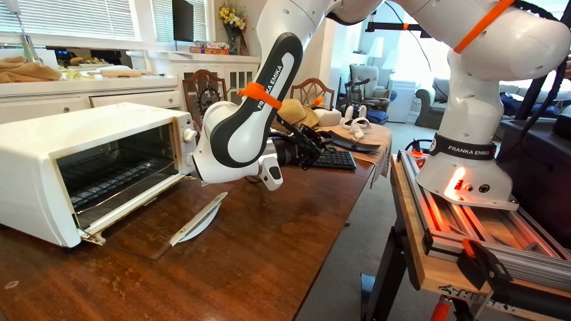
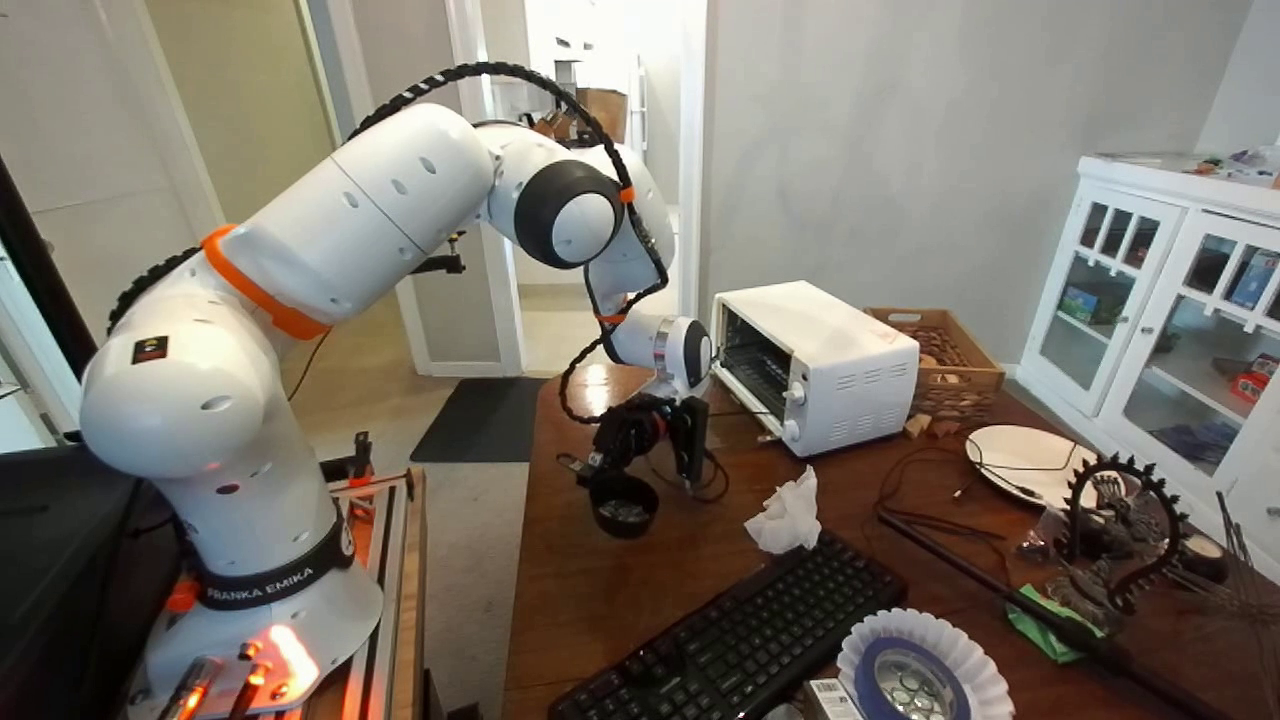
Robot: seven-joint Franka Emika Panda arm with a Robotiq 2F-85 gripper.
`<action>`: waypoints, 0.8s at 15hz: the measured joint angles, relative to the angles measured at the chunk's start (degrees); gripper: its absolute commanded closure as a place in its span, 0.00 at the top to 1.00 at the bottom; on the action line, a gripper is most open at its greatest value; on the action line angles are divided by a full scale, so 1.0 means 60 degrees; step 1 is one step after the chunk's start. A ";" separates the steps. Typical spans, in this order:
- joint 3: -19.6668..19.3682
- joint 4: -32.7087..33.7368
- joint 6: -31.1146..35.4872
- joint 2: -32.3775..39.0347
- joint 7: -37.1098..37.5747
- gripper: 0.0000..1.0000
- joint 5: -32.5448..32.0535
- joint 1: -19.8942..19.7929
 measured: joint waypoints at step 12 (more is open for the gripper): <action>0.0000 0.0000 0.0000 0.0000 0.0000 0.02 0.0000 0.0000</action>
